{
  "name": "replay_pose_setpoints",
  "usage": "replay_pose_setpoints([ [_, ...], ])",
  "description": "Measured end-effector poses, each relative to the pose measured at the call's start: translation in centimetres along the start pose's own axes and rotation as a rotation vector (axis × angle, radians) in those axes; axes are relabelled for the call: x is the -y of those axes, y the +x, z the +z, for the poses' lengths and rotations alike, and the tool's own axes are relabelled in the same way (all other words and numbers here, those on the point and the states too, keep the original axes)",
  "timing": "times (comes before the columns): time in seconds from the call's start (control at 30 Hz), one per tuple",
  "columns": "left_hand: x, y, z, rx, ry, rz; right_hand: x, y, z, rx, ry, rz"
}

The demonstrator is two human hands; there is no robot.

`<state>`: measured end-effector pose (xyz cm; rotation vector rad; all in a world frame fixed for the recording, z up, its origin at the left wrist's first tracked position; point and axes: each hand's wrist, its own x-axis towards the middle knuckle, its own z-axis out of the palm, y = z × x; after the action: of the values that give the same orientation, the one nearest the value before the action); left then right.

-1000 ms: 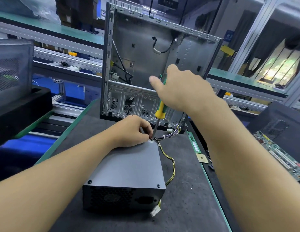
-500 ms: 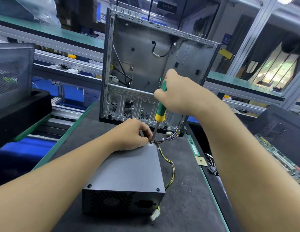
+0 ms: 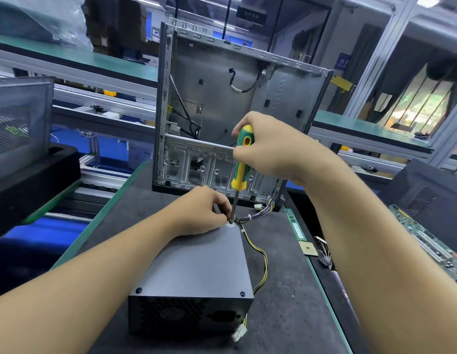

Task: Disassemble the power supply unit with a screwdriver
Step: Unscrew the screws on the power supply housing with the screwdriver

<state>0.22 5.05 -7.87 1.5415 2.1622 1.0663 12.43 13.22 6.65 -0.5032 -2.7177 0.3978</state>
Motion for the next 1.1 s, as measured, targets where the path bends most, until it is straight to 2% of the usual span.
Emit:
replay_pose_setpoints([
  [0.23, -0.2, -0.2, -0.2, 0.01, 0.025, -0.002, 0.2, 0.1, 1.5, -0.203, -0.242, 0.072],
  [0.37, -0.2, -0.3, -0.3, 0.018, 0.018, -0.004, 0.5, 0.2, 1.6, -0.149, -0.099, -0.038],
  [0.47, -0.2, -0.3, -0.3, 0.028, 0.003, 0.005, 0.5, -0.1, 1.0, -0.067, 0.019, -0.034],
  [0.57, -0.2, -0.2, -0.2, 0.033, -0.011, 0.008, 0.2, -0.4, 0.4, -0.029, 0.035, -0.015],
  [0.7, -0.2, -0.2, -0.2, 0.049, -0.019, 0.014, 0.3, -0.5, 0.5, -0.015, -0.002, -0.041],
  [0.9, -0.4, -0.2, -0.2, 0.048, 0.025, 0.013, -0.3, 0.0, 1.3, -0.188, -0.27, 0.056],
  [0.97, -0.3, -0.2, -0.2, 0.046, 0.021, 0.003, -0.5, 0.1, 1.0, -0.181, -0.167, 0.001],
  [1.1, -0.1, -0.1, -0.1, 0.037, -0.009, 0.013, -0.5, -0.2, 0.2, -0.055, 0.034, -0.115],
])
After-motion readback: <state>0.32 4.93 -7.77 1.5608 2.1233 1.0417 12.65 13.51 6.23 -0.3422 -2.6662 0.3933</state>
